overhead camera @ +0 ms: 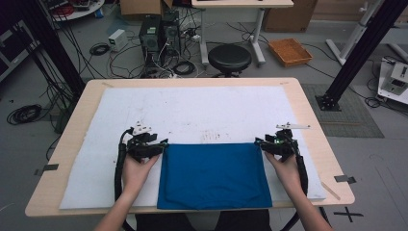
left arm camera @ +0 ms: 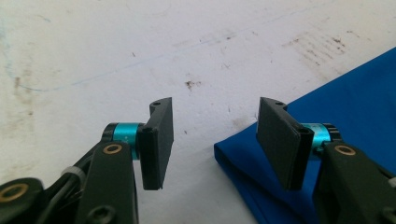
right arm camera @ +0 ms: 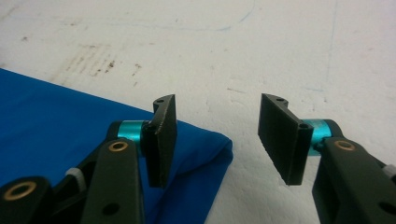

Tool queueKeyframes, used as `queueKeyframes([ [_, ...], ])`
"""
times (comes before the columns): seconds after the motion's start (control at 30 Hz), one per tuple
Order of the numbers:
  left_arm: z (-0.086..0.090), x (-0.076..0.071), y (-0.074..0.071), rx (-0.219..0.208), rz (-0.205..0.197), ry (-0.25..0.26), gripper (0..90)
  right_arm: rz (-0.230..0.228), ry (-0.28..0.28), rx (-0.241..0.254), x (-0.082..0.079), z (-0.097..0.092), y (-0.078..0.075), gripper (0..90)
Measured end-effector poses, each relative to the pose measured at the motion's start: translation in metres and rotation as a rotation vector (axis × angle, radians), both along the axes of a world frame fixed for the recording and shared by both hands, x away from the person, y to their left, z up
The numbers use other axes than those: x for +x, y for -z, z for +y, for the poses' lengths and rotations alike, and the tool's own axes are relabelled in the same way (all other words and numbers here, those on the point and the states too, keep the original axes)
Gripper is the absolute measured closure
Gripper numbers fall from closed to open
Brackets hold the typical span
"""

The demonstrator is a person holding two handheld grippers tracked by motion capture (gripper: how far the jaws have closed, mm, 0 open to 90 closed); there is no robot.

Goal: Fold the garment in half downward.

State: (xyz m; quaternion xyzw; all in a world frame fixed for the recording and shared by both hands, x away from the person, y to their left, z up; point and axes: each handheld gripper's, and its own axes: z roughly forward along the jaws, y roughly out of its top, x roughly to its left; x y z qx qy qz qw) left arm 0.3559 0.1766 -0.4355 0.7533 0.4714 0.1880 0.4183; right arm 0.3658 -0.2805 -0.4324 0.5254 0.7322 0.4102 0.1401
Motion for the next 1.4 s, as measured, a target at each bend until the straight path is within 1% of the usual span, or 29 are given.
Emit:
queueKeyframes([
  [0.03, -0.002, 0.001, 0.002, 0.014, 0.009, -0.002, 46.3, 0.007, 0.001, -0.006, 0.002, 0.001, 0.002, 50.2],
  [0.07, -0.003, 0.002, 0.003, 0.019, 0.025, -0.002, 46.4, 0.012, 0.003, -0.01, 0.004, 0.002, 0.003, 51.2],
  [0.17, -0.003, 0.005, 0.008, 0.011, 0.079, -0.004, 46.7, 0.031, 0.01, -0.024, 0.007, 0.003, 0.008, 54.4],
  [0.23, -0.003, 0.006, 0.01, 0.006, 0.094, 0.005, 48.9, 0.046, 0.002, -0.028, 0.007, 0.003, 0.011, 57.8],
  [0.3, -0.004, 0.005, 0.011, 0.007, 0.101, 0.021, 57.5, 0.054, -0.017, -0.047, 0.007, 0.005, 0.014, 63.3],
  [0.33, -0.005, 0.003, 0.011, 0.018, 0.093, 0.024, 60.8, 0.05, -0.027, -0.062, 0.006, 0.006, 0.015, 65.5],
  [0.37, -0.006, 0.002, 0.012, 0.021, 0.086, 0.042, 68.0, 0.038, -0.032, -0.077, 0.005, 0.006, 0.015, 70.0],
  [0.4, -0.007, 0.001, 0.012, 0.033, 0.079, 0.043, 73.8, 0.042, -0.044, -0.074, 0.005, 0.006, 0.014, 76.0],
  [0.43, -0.008, -0.001, 0.013, 0.042, 0.07, 0.051, 76.5, 0.044, -0.059, -0.074, 0.004, 0.006, 0.015, 78.6],
  [0.47, -0.008, -0.002, 0.013, 0.037, 0.07, 0.063, 81.6, 0.036, -0.063, -0.084, 0.003, 0.007, 0.015, 82.6],
  [0.5, -0.009, -0.002, 0.013, 0.04, 0.068, 0.062, 84.2, 0.029, -0.072, -0.09, 0.002, 0.007, 0.015, 84.6],
  [0.57, -0.01, -0.002, 0.012, 0.042, 0.058, 0.066, 85.5, 0.021, -0.081, -0.098, 0.002, 0.008, 0.013, 85.8],
  [0.63, -0.008, 0.0, 0.012, 0.029, 0.056, 0.063, 85.8, 0.004, -0.088, -0.1, 0.003, 0.007, 0.012, 86.1],
  [0.7, -0.007, 0.002, 0.012, 0.026, 0.057, 0.064, 85.8, 0.0, -0.089, -0.096, 0.004, 0.007, 0.011, 86.2],
  [0.73, -0.007, 0.006, 0.011, 0.026, 0.052, 0.057, 85.8, -0.01, -0.091, -0.087, 0.006, 0.007, 0.011, 86.2],
  [0.83, -0.008, 0.015, 0.009, 0.035, 0.034, 0.045, 85.8, -0.024, -0.098, -0.083, 0.018, 0.006, 0.009, 86.2],
  [0.9, -0.008, 0.021, 0.008, 0.045, 0.02, 0.035, 85.8, -0.024, -0.093, -0.075, 0.027, 0.006, 0.007, 86.2],
  [0.93, -0.009, 0.025, 0.007, 0.048, 0.016, 0.031, 85.8, -0.033, -0.09, -0.069, 0.031, 0.006, 0.006, 86.2],
  [1.0, -0.009, 0.032, 0.007, 0.053, 0.008, 0.027, 85.8, -0.027, -0.085, -0.068, 0.04, 0.006, 0.003, 86.2],
  [1.07, -0.009, 0.039, 0.006, 0.047, 0.011, 0.018, 85.8, -0.04, -0.083, -0.08, 0.049, 0.007, 0.002, 86.2],
  [1.13, -0.009, 0.045, 0.006, 0.047, 0.009, 0.012, 85.8, -0.043, -0.079, -0.084, 0.055, 0.008, 0.001, 86.2],
  [1.2, -0.009, 0.05, 0.006, 0.05, 0.011, 0.014, 85.8, -0.048, -0.081, -0.1, 0.061, 0.009, 0.001, 86.2],
  [1.23, -0.009, 0.051, 0.006, 0.052, 0.009, 0.016, 85.8, -0.043, -0.077, -0.103, 0.063, 0.01, 0.001, 86.2],
  [1.3, -0.01, 0.054, 0.006, 0.06, -0.001, 0.015, 85.7, -0.051, -0.078, -0.111, 0.066, 0.01, 0.002, 86.1],
  [1.4, -0.011, 0.056, 0.007, 0.056, 0.004, 0.016, 85.7, -0.048, -0.076, -0.124, 0.067, 0.011, 0.005, 86.1],
])
